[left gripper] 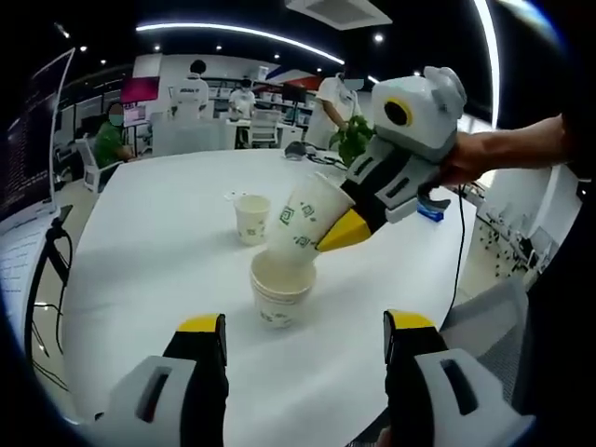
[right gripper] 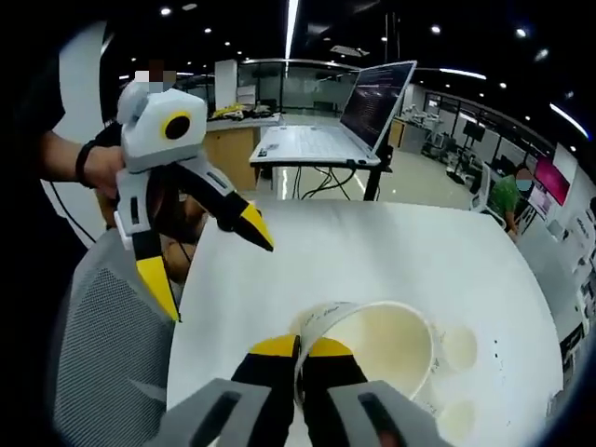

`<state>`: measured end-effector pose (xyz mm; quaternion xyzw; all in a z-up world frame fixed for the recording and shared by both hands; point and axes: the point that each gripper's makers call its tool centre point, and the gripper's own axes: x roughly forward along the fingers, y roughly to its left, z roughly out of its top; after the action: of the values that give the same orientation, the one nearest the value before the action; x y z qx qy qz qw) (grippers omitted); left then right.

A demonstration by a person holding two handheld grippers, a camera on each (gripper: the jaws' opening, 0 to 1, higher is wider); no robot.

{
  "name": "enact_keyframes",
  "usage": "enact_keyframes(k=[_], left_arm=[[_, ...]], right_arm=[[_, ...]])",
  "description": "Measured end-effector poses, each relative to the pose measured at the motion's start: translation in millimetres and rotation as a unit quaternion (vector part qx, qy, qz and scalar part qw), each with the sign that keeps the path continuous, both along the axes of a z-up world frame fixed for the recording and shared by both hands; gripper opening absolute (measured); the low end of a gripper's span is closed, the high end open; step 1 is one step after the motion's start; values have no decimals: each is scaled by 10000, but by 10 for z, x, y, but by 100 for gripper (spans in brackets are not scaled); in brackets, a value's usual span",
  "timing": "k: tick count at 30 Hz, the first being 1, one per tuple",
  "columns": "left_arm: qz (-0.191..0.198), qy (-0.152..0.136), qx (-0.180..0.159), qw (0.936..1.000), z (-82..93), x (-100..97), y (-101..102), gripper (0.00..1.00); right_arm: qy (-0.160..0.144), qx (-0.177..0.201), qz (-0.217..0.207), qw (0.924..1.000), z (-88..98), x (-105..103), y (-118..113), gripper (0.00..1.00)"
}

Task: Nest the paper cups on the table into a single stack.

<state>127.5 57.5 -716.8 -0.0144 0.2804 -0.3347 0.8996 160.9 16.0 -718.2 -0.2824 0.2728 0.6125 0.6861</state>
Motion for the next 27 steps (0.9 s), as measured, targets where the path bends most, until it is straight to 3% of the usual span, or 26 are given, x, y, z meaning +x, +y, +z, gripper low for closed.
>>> enact_keyframes(k=[10,27], left_arm=[[83,-42,-71,9999,29,0,67,66],[119,-37,-184,9998,-14,9,97,66]], right_arm=[[20,-328,231,9992,-158,-12,53,0],[49,-691,359,9969,-250,-73,84,0]])
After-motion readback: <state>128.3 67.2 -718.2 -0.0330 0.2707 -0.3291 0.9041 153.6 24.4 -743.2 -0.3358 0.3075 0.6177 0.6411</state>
